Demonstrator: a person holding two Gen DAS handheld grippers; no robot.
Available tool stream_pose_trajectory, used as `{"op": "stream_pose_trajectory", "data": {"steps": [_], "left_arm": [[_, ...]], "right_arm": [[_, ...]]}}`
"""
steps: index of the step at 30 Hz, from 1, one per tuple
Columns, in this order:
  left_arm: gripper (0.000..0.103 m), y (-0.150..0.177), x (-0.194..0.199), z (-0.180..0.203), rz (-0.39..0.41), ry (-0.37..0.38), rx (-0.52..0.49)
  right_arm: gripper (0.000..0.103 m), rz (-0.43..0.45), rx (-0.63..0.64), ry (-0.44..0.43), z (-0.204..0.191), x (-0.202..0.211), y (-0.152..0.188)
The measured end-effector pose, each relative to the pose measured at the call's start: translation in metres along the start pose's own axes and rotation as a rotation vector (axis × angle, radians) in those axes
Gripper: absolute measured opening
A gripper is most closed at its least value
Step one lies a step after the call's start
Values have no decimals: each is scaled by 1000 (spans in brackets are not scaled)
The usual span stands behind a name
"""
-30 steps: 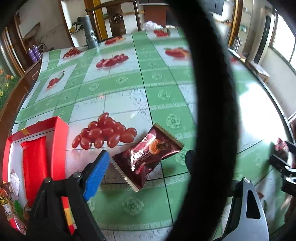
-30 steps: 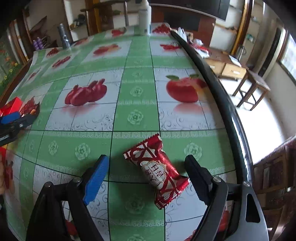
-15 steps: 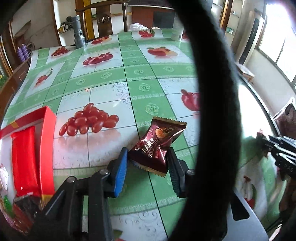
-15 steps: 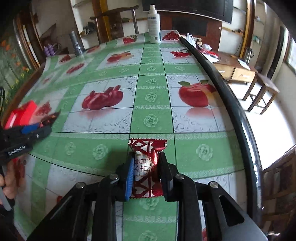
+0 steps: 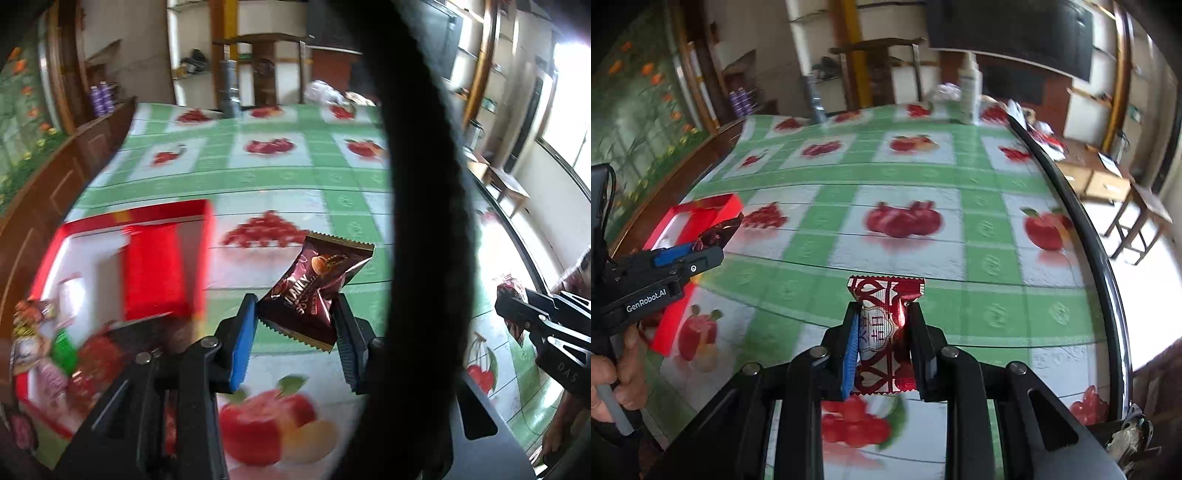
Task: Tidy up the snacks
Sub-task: 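Carry the brown chocolate packet and red-and-white candy over the tray with both grippers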
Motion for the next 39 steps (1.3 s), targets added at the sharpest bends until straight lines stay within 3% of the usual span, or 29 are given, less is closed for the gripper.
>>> {"op": "stream_pose_trajectory", "data": {"steps": [16,26,32,39], "left_arm": [[42,16,49,-85,90,-142,111],[42,25,51,-147,94,-223,213],[42,28,45,-169,83,-264,242],[42,25,38,-178,79,-299,246]], "right_arm": [[24,39,191,-64,-104,4,-21],[24,40,294,-169,-181,-29,-45],[24,24,248,-308,-203,-61,-65],[23,16,221,-352,-217,-86,-83]]}}
Point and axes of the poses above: each gripper's, at about its wrist camera, not at the fingertips, and x roughly against the way its jaws point, z to its right, y to its underside, the point moved 1 cm from there along -x, roughly the way its jaws point, and after that the axes turned 5 degrees about x, right-handed, at the moved point
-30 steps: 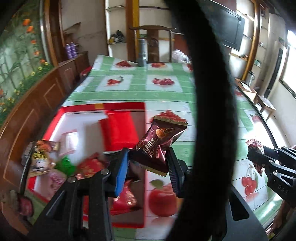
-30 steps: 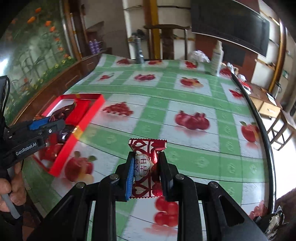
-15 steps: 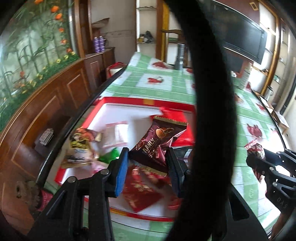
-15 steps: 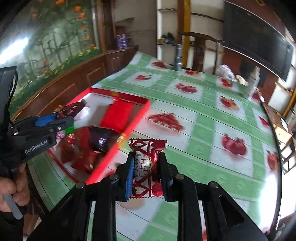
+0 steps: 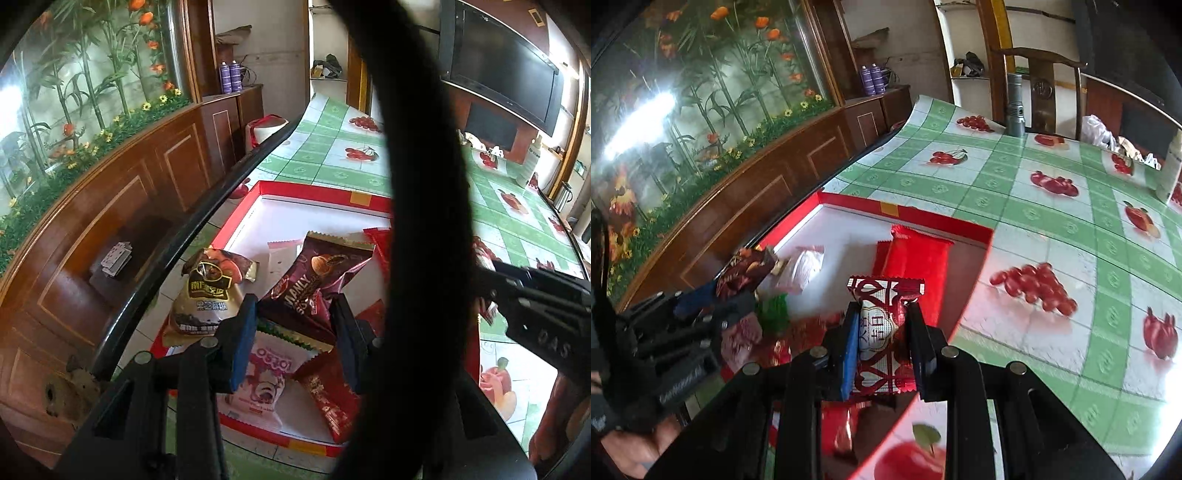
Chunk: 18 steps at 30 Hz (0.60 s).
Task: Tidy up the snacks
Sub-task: 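Carry the brown chocolate packet and red-and-white candy over the tray with both grippers, then open both grippers to drop the two snacks into the tray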
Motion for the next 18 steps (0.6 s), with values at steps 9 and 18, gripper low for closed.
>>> {"op": "stream_pose_trajectory", "data": {"steps": [9,18], "left_arm": [[42,-1,-15,-7,-22,-20,7],[42,1,-24,-10,-45,-30,7]], "right_arm": [[23,-20,2,-17,-1,-21,-12],[23,-34,1,-26,2,-33,-16]]}}
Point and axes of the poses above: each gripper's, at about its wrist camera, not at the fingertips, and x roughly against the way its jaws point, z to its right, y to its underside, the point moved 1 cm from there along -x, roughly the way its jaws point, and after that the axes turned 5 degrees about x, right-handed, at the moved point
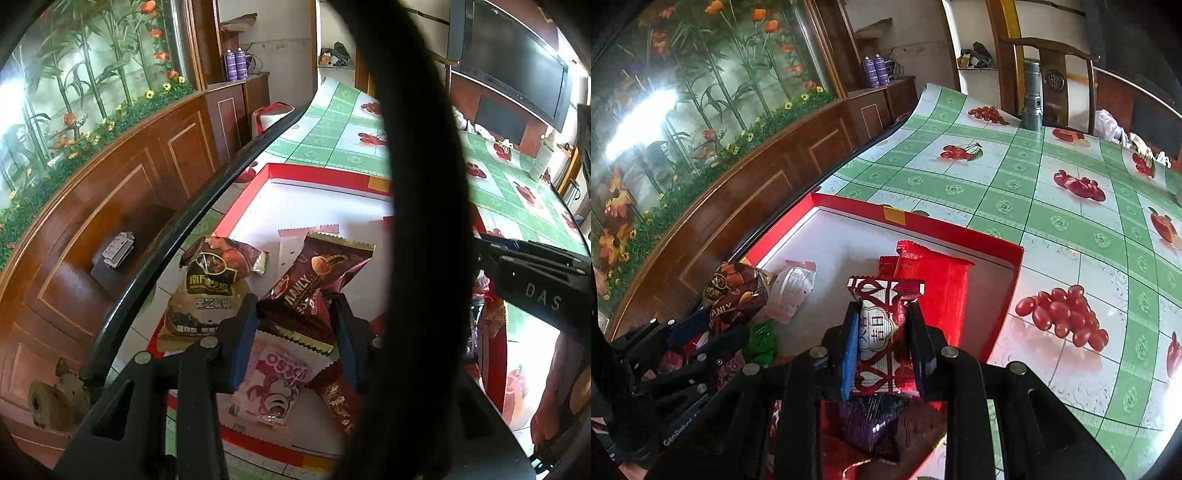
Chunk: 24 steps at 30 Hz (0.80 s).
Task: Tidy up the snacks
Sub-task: 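Open both grippers to drop the two snacks into the tray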
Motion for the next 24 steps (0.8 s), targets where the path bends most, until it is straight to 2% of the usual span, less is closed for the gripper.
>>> {"op": "stream_pose_trajectory", "data": {"steps": [12,13,15,17,19,21,24], "left_arm": [[45,4,-6,2,-39,-8,-6],[48,5,-4,2,-38,-8,-4],[59,6,-2,3,-41,-15,-9],[83,7,5,4,-27,-28,-7],[83,7,11,4,-10,-33,-11],[83,7,16,5,-7,-44,-20],[84,10,24,5,3,-57,-28]], "right_arm": [[27,0,36,-16,-2,-4,-6],[27,6,37,-19,-3,-2,-6],[29,14,42,-31,-3,3,-5],[31,22,48,-34,-3,8,-4],[37,32,50,-38,-1,14,-4],[50,44,50,-40,1,22,-3],[59,60,70,-45,1,35,1]]}}
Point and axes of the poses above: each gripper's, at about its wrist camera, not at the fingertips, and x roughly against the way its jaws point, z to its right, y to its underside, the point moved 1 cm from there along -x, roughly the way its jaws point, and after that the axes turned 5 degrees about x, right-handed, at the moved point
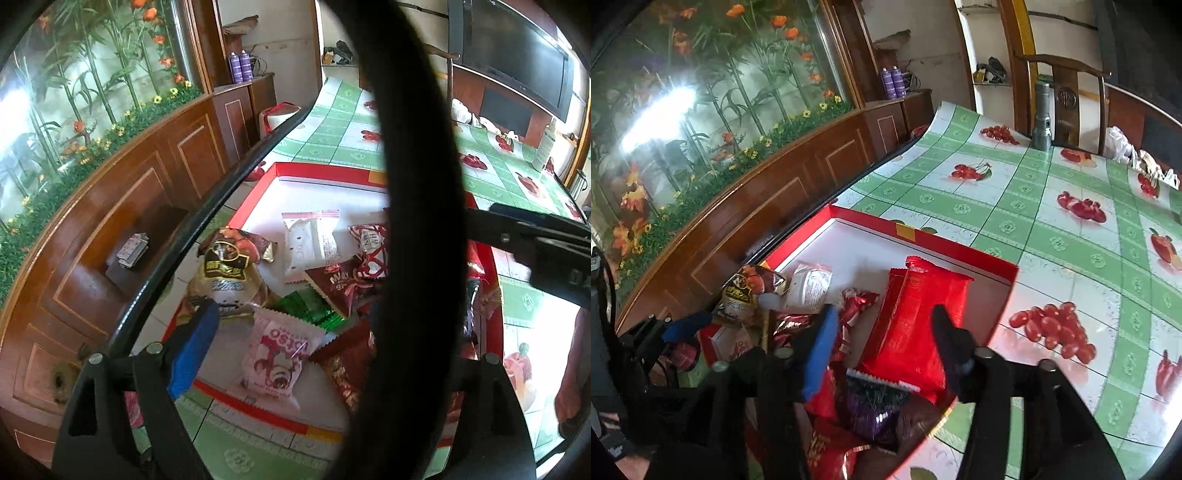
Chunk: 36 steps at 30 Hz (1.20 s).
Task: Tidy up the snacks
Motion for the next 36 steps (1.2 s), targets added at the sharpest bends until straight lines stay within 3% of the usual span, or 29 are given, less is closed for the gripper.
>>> {"op": "stream_pose_trajectory", "data": {"steps": [3,6,16,24,36], "left_arm": [[84,6,11,0,6,-4,-9],[85,13,21,0,15,-13,-22],[88,43,61,1,62,-25,-50],[89,62,80,-8,55,-7,-21],[89,69,92,-14,68,-24,-9]], "right_arm": [[72,16,37,-10,-1,17,5],[79,22,108,-16,-5,34,13],[80,-30,271,-41,-18,67,51],[80,-69,368,-57,-33,75,78],[80,-94,464,-85,-51,73,86]]}}
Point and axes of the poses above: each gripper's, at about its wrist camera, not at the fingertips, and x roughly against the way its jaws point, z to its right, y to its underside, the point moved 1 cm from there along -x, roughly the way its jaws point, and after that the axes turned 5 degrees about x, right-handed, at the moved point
